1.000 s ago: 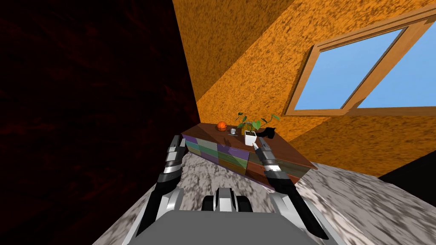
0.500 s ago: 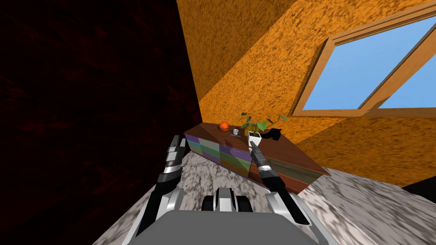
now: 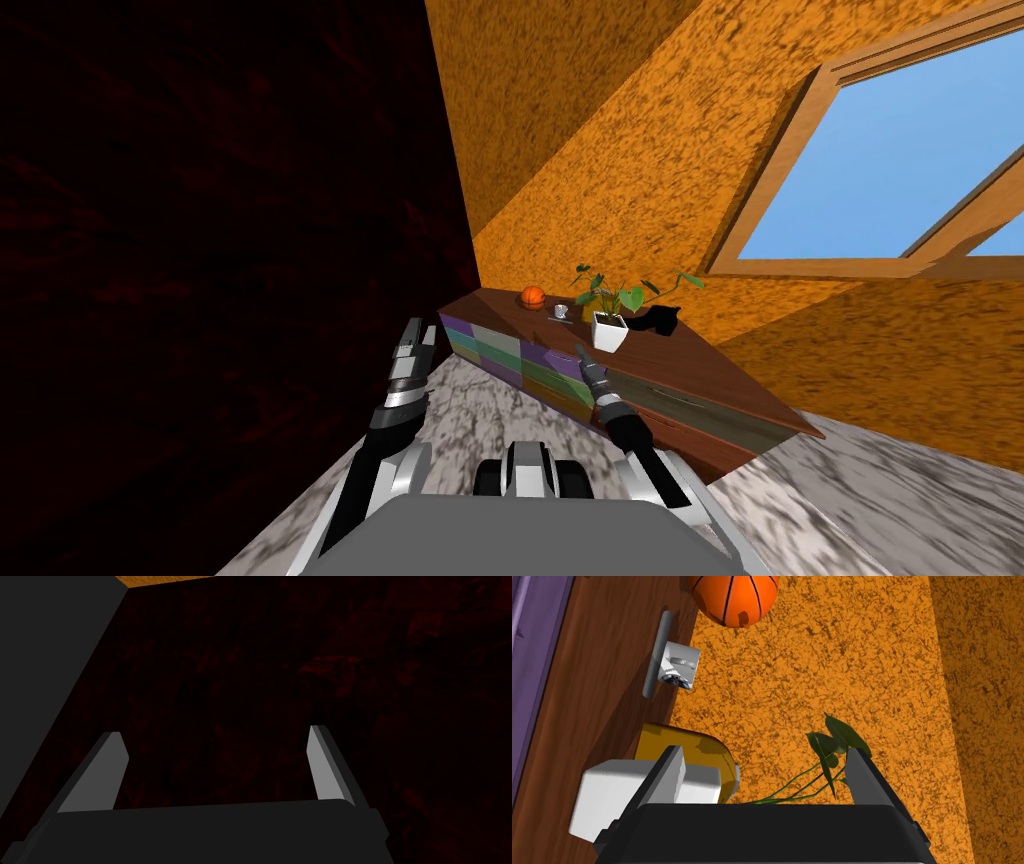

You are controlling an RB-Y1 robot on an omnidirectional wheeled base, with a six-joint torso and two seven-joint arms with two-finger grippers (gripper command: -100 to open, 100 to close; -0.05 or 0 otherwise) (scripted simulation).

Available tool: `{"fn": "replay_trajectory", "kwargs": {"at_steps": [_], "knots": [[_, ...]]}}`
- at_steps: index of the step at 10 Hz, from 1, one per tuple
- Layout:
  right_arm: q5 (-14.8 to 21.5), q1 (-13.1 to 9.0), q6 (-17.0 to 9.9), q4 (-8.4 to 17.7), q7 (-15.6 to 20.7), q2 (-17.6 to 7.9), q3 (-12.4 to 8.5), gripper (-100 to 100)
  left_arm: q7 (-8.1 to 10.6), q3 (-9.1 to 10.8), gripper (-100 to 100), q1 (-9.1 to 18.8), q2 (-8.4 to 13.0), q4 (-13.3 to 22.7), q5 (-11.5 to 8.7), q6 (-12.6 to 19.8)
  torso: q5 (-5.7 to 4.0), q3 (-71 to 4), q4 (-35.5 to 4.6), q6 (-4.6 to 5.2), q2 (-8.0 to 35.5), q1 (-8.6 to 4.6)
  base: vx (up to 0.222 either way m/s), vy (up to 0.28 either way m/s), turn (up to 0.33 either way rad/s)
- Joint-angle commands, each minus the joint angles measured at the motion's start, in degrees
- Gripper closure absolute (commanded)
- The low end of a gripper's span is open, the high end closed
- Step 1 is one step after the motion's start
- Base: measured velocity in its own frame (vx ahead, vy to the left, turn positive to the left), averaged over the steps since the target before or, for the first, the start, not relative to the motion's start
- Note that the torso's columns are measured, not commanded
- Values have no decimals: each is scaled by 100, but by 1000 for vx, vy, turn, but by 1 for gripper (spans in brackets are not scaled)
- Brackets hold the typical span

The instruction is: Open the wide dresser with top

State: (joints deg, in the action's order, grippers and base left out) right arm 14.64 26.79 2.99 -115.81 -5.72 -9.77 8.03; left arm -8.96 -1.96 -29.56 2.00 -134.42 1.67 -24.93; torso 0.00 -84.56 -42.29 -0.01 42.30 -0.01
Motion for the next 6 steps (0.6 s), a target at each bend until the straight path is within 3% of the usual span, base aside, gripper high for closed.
{"fn": "replay_trajectory", "kwargs": {"at_steps": [1, 2, 3, 6], "knots": [[363, -155, -396, 459, 57, -26, 186, -100, 0, 0, 0, 0, 0, 0, 0, 0, 0, 2, -1, 2, 3, -2, 36, 31, 107], [374, -155, -518, 459, 57, -26, 186, -100, 0, 0, 0, 0, 0, 0, 0, 0, 1, 0, 0, 0, 0, 3, 32, 25, 47], [629, -230, -678, 672, 99, -39, 325, -100, 0, 0, 0, 0, 0, 0, 0, 0, 1, 0, 0, 2, 1, 1, 38, 28, 89], [904, -308, -1142, 987, 143, -48, 467, -100, 0, 0, 0, 0, 0, 0, 0, 0, 0, -2, 1, 0, -4, 2, 37, 22, 79]]}}
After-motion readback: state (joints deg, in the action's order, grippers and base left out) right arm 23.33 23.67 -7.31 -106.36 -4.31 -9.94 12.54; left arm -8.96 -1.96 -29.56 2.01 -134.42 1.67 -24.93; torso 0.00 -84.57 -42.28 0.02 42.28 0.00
